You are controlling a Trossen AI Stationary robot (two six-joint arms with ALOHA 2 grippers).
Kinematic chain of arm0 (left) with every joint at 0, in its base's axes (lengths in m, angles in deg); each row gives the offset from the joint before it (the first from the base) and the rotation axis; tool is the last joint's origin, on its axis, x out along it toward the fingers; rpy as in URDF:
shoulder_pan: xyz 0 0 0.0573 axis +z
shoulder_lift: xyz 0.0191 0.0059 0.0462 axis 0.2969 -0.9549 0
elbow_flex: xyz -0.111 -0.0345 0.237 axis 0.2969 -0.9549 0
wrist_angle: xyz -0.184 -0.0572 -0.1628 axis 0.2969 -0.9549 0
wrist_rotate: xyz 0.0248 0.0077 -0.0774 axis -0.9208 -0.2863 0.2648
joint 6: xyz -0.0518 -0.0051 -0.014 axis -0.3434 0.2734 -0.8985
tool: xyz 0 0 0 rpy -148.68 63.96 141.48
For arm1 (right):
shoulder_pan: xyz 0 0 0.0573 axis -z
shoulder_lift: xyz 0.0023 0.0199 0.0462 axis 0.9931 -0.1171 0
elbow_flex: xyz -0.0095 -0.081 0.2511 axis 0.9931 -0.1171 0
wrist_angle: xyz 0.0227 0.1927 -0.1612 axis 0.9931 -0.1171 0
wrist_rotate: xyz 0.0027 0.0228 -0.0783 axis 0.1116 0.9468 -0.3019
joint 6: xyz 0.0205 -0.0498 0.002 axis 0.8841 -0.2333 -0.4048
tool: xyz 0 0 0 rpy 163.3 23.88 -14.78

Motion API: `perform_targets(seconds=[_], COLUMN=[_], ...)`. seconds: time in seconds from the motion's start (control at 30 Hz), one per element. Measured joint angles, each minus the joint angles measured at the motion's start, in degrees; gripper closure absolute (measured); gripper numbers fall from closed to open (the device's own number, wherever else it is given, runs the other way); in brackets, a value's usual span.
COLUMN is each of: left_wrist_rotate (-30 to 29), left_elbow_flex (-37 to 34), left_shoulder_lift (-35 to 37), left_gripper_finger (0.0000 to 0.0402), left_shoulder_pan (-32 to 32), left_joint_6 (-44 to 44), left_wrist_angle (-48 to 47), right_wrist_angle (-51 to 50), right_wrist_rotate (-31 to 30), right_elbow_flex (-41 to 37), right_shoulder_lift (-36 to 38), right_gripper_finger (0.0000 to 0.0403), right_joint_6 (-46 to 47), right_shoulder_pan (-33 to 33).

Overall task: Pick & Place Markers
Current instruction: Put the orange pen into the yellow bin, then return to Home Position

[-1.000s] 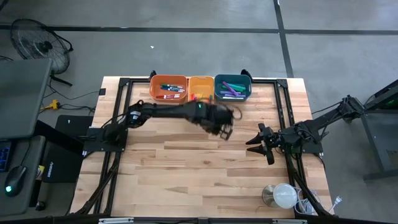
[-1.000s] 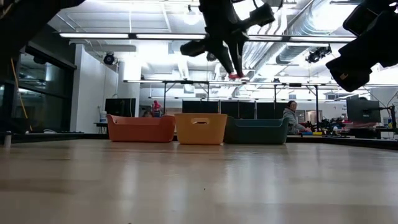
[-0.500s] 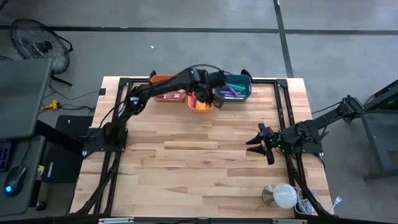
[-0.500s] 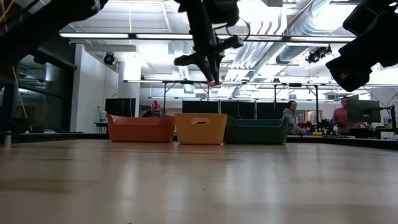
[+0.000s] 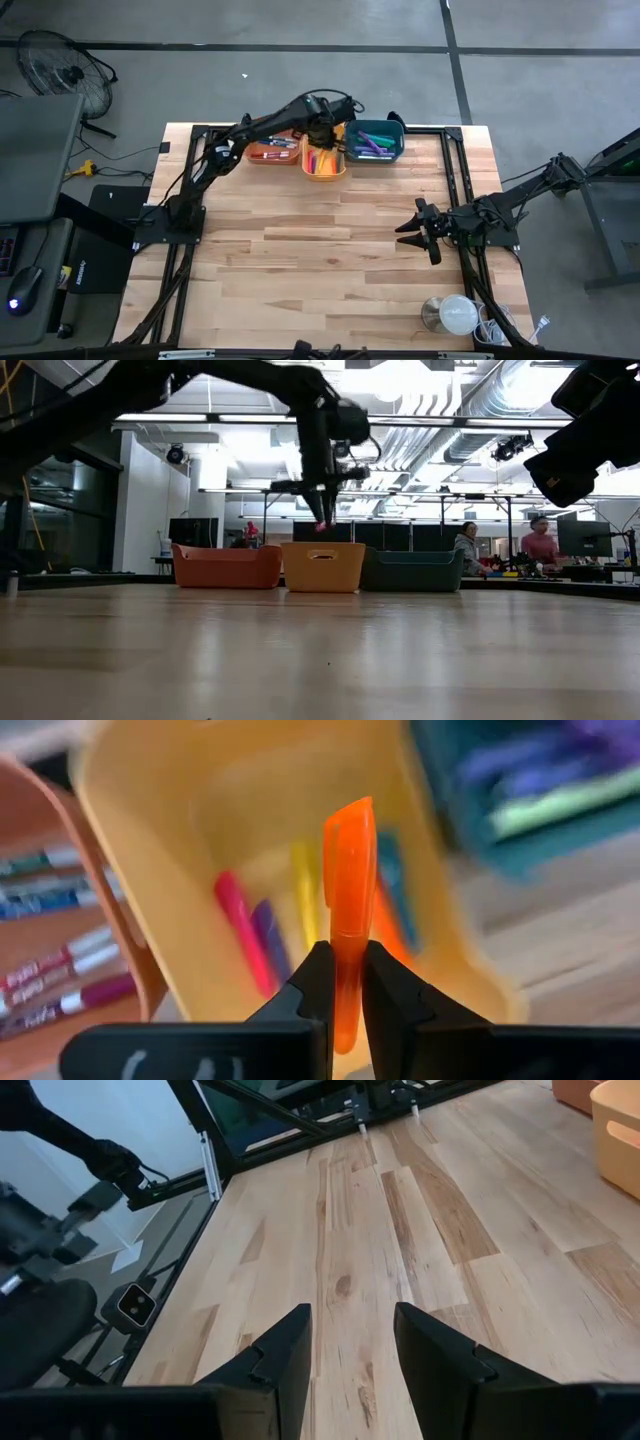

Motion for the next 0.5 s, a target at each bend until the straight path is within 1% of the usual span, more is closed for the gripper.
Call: perform_targets(seconds=[0.07,0.2,0.3,0.4,0.5], left_wrist_rotate=[1.7,3.4,4.7,4.0,3.3], left_elbow_flex=[-0.4,0.0,-0.3,-0.2,-0.2], left_shoulder_lift=[-0.7,-1.5,-2.1,-1.7,-1.8], left_gripper_finger=[0.0378,0.0375,0.0341,0.0297,0.0264], left_shoulder_pan=[0.4,0.3,0.2,-0.2,-0.5], left_joint_6=[1.2,1.6,2.3,3.2,4.2], left_wrist_angle=[-1.5,-0.7,-1.0,-0.2,-0.2], right_wrist_angle=[0.0,0.0,0.0,0.0,0.0], right_wrist_rotate=[0.0,0.0,0.0,0.0,0.0], right_elbow_flex=[0.0,0.0,0.0,0.0,0.0], right_shoulder_lift=[0.0,0.0,0.0,0.0,0.0], right_gripper_finger=[0.0269,0.0269,0.0269,0.0269,0.0269], right_joint_6=[0.0,0.0,0.0,0.0,0.0], right_shoulder_pan=[0.0,0.0,0.0,0.0,0.0])
